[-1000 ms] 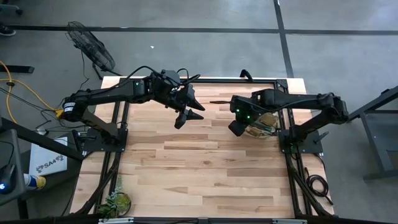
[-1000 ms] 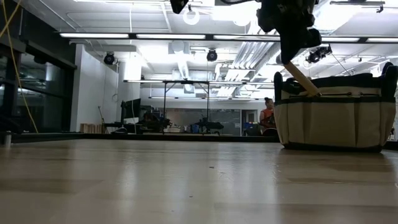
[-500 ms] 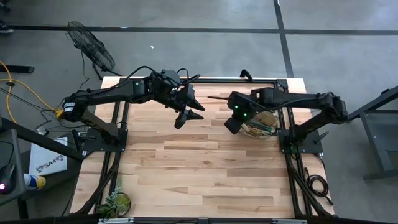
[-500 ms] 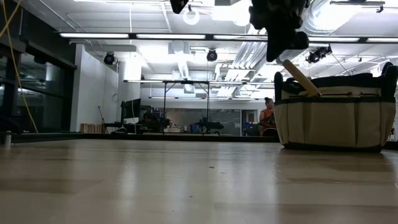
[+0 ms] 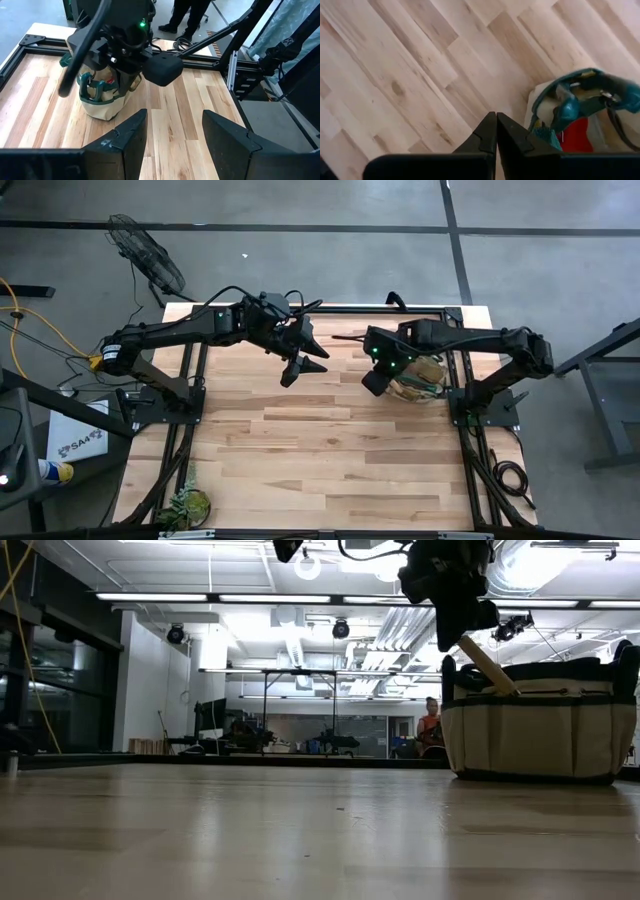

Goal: Pick & Place Garden tools in Gardening bag
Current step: Put the hand rake into the gardening bag

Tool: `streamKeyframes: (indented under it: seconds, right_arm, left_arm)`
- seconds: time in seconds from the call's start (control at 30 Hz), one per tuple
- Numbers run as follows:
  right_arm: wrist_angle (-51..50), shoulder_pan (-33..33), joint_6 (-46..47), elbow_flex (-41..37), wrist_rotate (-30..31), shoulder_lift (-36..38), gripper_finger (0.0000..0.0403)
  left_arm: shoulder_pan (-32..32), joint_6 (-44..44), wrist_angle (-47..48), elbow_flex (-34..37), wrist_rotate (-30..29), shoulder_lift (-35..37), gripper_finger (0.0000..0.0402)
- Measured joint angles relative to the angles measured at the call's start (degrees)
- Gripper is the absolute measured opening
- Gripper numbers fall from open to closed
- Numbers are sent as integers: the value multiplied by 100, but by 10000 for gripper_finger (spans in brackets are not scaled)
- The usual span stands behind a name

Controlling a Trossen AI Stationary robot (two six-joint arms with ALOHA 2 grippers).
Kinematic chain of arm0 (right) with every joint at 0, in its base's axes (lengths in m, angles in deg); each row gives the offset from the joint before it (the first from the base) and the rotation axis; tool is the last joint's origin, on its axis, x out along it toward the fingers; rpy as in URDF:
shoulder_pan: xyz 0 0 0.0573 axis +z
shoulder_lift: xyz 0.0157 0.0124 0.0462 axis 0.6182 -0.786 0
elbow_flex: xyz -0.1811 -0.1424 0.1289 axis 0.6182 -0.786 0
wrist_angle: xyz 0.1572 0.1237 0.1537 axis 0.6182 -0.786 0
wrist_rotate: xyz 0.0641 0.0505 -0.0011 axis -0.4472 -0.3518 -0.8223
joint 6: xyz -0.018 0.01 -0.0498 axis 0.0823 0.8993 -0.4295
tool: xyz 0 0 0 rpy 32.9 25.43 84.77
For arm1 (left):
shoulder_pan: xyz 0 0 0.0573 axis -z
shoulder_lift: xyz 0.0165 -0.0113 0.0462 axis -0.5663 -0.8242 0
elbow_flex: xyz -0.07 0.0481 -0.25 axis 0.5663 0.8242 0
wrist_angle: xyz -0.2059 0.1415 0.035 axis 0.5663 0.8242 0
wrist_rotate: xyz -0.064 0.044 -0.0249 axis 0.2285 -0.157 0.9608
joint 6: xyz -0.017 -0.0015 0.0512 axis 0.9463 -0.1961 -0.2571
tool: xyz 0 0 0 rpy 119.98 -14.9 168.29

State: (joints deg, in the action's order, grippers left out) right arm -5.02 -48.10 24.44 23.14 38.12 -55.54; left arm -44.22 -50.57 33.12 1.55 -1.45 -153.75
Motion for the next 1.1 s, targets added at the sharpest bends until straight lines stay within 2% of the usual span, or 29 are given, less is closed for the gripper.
streamKeyframes:
  seconds: [0.5, 0.83, 1.1]
  right_arm:
    - [-829, 106, 71, -2, -64, 302, 2]
    - [-1312, 247, 348, -2, 195, 781, 2]
    - [-1853, 243, 437, -2, 228, 852, 2]
  left_arm:
    - [1, -2, 9, 0, -2, 0, 187]
    - [1, -4, 10, 0, -11, 0, 187]
    - [1, -5, 10, 0, -15, 0, 187]
